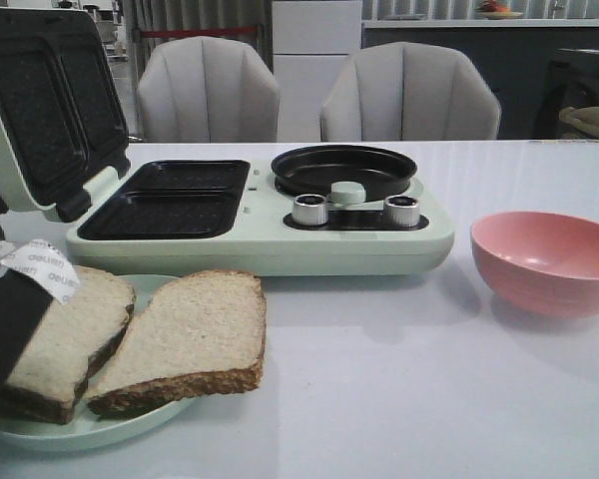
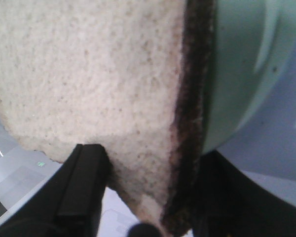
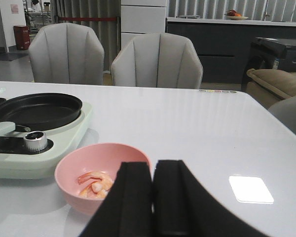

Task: Make breakfast with bread and shrimp
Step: 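Grasp the bread slice nearest the left gripper from the green plate, then lift the bread slice with the left gripper and lower it onto the sandwich plate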

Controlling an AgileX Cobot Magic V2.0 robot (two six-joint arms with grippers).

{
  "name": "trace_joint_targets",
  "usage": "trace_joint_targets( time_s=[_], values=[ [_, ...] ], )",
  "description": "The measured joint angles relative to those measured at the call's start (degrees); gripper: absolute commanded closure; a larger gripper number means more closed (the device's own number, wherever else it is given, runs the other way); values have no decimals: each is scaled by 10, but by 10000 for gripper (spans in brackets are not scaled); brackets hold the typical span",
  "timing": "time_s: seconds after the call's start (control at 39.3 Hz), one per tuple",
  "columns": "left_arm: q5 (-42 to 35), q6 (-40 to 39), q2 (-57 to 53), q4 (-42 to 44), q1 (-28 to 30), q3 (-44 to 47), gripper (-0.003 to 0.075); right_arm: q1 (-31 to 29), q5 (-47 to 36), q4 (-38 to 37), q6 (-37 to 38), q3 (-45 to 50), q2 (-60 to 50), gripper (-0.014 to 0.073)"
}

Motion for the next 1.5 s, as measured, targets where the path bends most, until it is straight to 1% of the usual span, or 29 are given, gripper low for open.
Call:
trace_joint_targets(
  time_s=[0.23, 0.43, 0.69, 0.89, 1.07, 1.17, 1.3, 1.5],
  values=[
    [35, -1, -29, -25, -2, 0, 521, 0, 0, 0, 0, 0, 0, 441],
    [54, -1, -92, -45, -32, 0, 587, 0, 0, 0, 0, 0, 0, 441],
    [65, -1, -170, -61, -66, -1, 587, 0, 0, 0, 0, 0, 0, 441],
    [74, -1, -198, -62, -70, -36, 587, 0, 0, 0, 0, 0, 0, 441],
    [44, -1, -193, -39, -68, -80, 587, 0, 0, 0, 0, 0, 0, 441],
    [15, -1, -174, -23, -54, -114, 587, 0, 0, 0, 0, 0, 0, 441],
    [-4, -1, -126, -12, -27, -162, 587, 0, 0, 0, 0, 0, 0, 441],
    [-8, -1, -25, 5, 22, -265, 587, 0, 0, 0, 0, 0, 0, 441]
  ],
)
